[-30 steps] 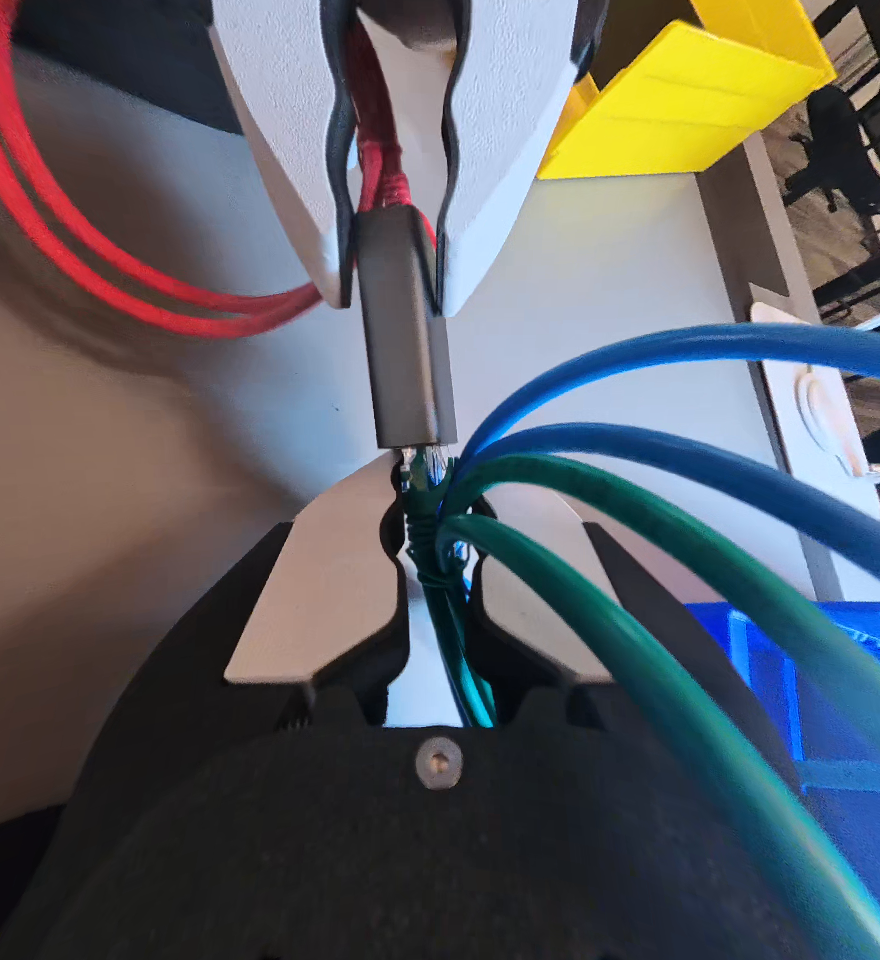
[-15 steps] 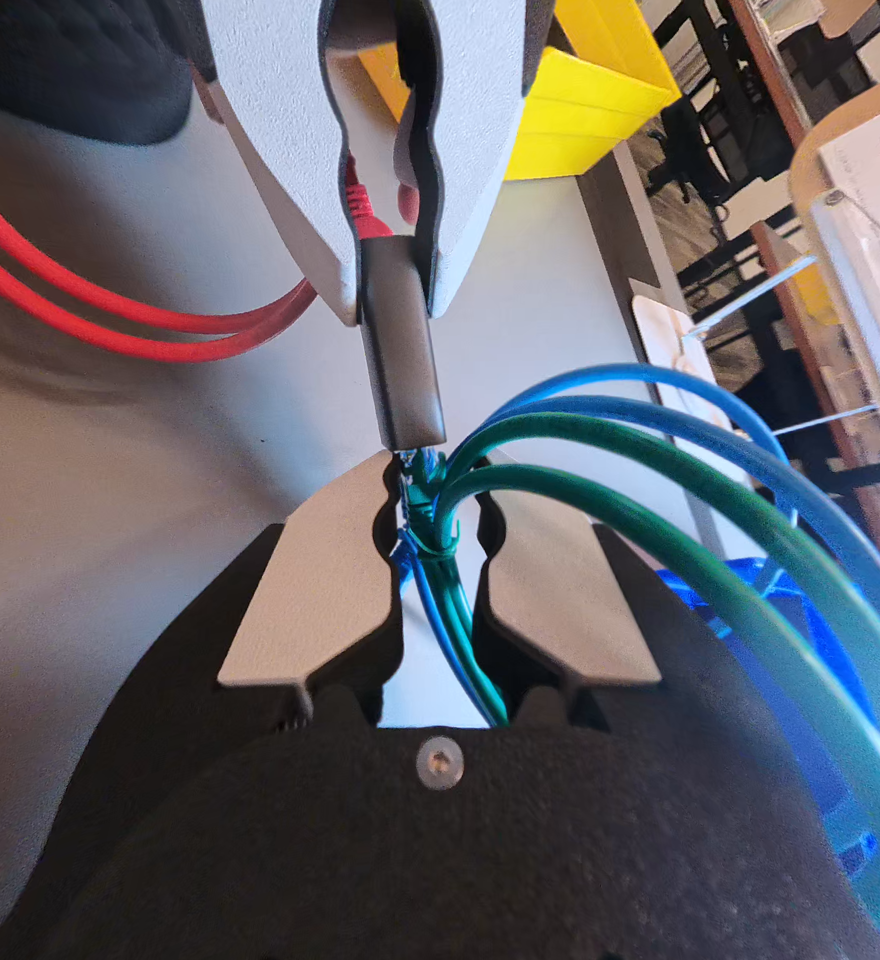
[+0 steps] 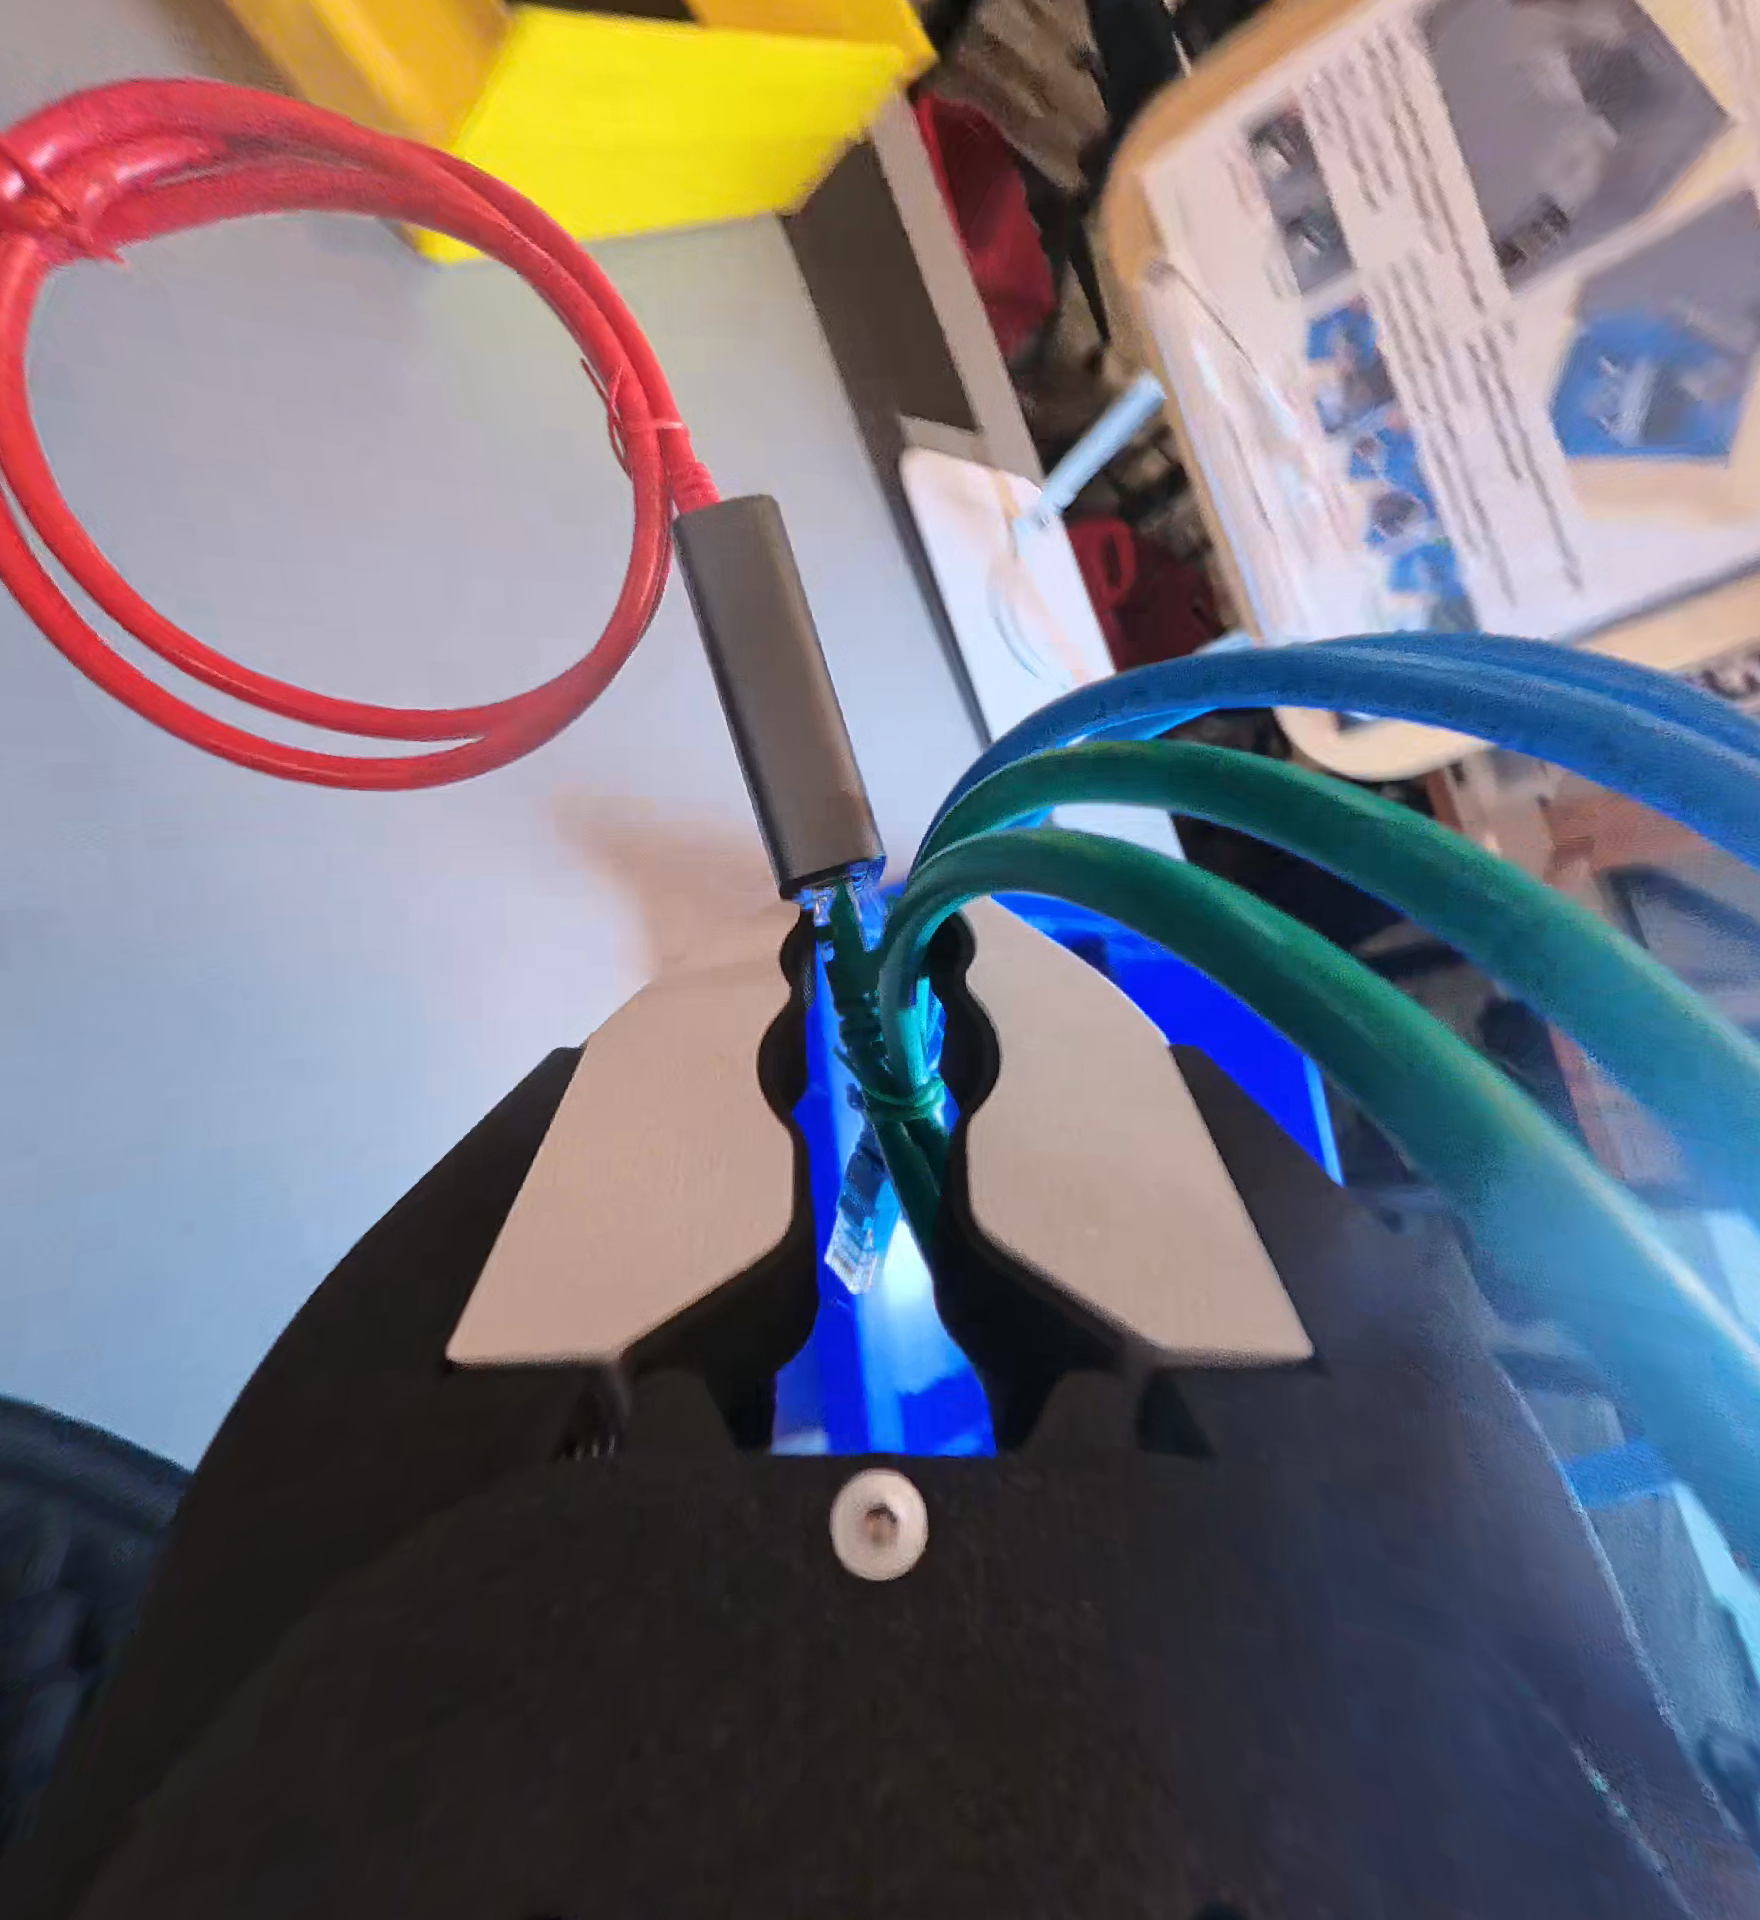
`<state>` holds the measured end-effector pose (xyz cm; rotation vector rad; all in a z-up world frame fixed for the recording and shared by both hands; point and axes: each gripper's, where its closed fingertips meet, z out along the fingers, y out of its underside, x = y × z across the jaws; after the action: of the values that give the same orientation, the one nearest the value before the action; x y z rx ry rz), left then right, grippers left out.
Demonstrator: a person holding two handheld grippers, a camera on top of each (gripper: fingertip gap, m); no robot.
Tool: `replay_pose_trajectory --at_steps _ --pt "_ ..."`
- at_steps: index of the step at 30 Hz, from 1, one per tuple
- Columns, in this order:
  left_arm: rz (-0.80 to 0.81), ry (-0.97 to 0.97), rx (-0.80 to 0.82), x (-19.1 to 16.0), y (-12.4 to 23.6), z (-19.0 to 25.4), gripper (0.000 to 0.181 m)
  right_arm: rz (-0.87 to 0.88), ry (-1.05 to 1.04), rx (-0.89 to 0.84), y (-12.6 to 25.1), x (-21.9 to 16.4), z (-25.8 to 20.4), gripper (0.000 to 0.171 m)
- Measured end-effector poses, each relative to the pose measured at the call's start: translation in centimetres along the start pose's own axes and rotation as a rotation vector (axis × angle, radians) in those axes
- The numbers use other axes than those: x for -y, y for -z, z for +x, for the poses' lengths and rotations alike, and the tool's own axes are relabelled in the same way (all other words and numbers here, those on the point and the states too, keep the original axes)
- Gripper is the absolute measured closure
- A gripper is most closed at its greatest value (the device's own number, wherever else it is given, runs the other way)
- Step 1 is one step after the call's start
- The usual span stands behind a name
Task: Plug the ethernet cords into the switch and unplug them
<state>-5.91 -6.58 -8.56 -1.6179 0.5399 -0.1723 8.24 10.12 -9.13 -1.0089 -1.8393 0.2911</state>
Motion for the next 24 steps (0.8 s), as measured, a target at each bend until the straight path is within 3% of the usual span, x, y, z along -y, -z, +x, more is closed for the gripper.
replay_pose_trajectory --at_steps 6,11,15,17,21,24 --pt "-0.165 0.067 0.005 -8.1 0.0 0.4 0.154 -0.241 -0.028 -0.219 1.8 -4.6 12.6 0.149" --pt "-0.200 0.011 -0.033 -8.8 -1.0 1.8 0.153 -0.581 0.062 -0.448 1.5 -10.2 22.5 0.150" --pt "-0.249 -0.020 -0.032 -10.2 -1.1 2.0 0.154 -0.716 0.082 -0.481 -0.4 -13.2 26.0 0.150" --pt "-0.263 -0.010 -0.038 -10.8 -1.2 2.1 0.154 -0.685 -0.024 -0.453 -2.3 -14.3 26.3 0.150" --pt "-0.293 -0.009 -0.056 -11.8 -1.5 2.5 0.155 -0.448 -0.399 -0.329 -7.4 -15.2 25.2 0.150" --pt "-0.326 -0.029 -0.067 -12.6 -1.7 2.9 0.155 -0.245 -0.703 -0.133 -11.5 -15.3 22.8 0.150"
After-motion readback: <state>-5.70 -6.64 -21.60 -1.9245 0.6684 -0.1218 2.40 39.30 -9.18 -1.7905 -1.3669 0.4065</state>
